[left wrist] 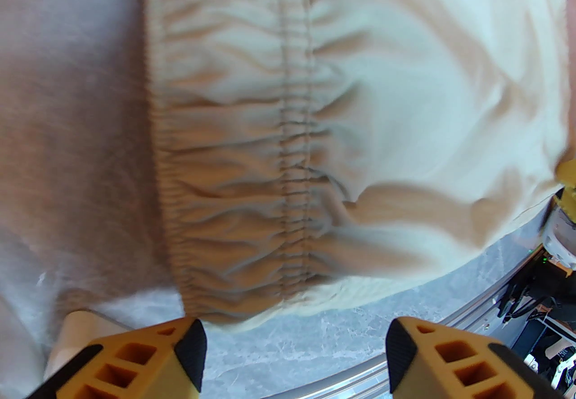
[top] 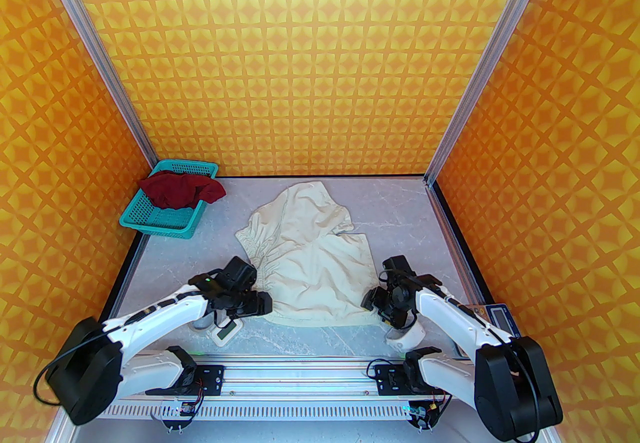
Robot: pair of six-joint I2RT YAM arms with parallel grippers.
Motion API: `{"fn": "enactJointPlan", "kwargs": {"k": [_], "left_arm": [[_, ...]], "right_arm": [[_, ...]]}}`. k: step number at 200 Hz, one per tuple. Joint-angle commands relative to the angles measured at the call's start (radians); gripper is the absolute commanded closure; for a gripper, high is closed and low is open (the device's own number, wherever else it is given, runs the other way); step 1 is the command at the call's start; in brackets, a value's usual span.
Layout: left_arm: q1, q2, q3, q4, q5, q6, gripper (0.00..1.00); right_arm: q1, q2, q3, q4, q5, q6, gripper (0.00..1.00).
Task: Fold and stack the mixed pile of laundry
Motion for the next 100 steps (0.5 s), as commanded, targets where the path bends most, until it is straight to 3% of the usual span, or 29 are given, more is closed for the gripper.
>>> {"fn": "enactJointPlan", "kwargs": {"k": [1, 48, 76, 100], "left_arm": [[-0.060, 0.047, 0.000, 0.073, -0.044, -0.050, 0.29], [-0.100, 0.097, -0.039, 0.198, -0.127, -0.100, 0.45], [-0.103, 0.106, -0.049, 0.241, -0.166, -0.113, 0.76], [-0.124, -0.013, -0.066, 0.231, -0.219, -0.117, 0.97]], "right_arm": [[-0.002, -0.021, -0.040, 0.069, 0.028, 0.048, 0.42], [-0.007, -0.149, -0.092, 0.051, 0.104, 0.046, 0.44], [-0.008, -0.127, -0.109, 0.096, 0.134, 0.014, 0.61], [-0.008, -0.161, -0.039, 0.043, 0.158, -0.038, 0.78]]}}
